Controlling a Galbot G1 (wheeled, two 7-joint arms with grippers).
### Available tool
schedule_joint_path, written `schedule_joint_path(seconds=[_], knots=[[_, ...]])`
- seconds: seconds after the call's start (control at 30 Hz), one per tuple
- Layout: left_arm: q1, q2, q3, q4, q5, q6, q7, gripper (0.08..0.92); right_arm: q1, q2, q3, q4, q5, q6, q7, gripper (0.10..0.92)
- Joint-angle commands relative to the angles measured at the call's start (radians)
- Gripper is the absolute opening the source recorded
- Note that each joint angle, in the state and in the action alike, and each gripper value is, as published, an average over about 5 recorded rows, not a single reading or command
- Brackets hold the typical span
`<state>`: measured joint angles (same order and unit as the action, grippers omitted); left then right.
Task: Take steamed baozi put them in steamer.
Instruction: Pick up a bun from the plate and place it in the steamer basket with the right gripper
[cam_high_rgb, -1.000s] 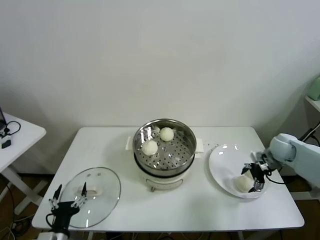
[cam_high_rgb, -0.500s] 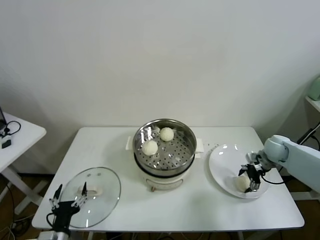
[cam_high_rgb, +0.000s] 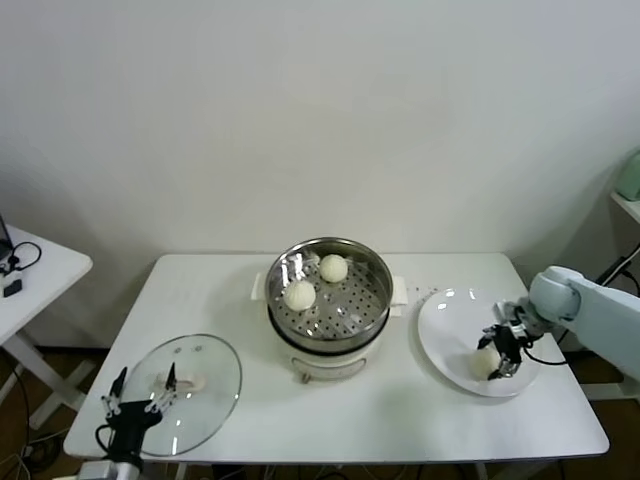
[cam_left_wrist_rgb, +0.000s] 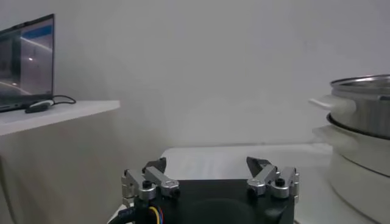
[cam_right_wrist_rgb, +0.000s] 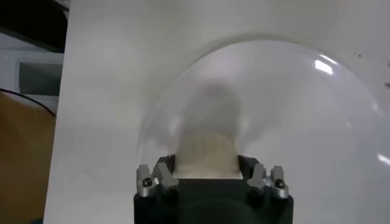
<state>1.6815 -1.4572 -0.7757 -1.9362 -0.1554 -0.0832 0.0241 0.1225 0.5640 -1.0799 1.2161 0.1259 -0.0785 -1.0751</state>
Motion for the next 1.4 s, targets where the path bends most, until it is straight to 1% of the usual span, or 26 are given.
schedule_joint_path(seconds=[0.03,0.2,0.4,0.53,0.67,0.93,1.4], knots=[[-0.004,0.004,0.003,0.0,0.003,0.003,-0.001,0.823,0.423,0.025,-0.232,0.134,-0.047,0.157,-0.053,0.687],[-0.003,0.004,0.012,-0.007,0.012,0.01,0.0,0.823,0.669,0.092,-0.336,0.221,-0.153,0.309,-0.069,0.687],[-0.003,-0.001,0.025,-0.007,0.027,0.011,-0.001,0.823,0.735,0.176,-0.289,0.36,-0.38,0.47,-0.06,0.687],[-0.004,-0.009,0.036,-0.006,0.031,0.012,0.0,0.823,0.715,0.227,-0.253,0.438,-0.428,0.496,-0.055,0.687],[-0.004,-0.018,0.044,-0.008,0.035,0.01,0.001,0.823,0.671,0.287,-0.216,0.479,-0.475,0.512,-0.053,0.687],[-0.012,-0.026,0.044,-0.012,0.032,0.011,0.001,0.823,0.529,0.432,-0.156,0.471,-0.576,0.524,-0.049,0.687],[-0.01,-0.014,0.04,-0.01,0.017,0.006,0.004,0.823,0.338,0.596,-0.152,0.382,-0.637,0.542,-0.046,0.687]])
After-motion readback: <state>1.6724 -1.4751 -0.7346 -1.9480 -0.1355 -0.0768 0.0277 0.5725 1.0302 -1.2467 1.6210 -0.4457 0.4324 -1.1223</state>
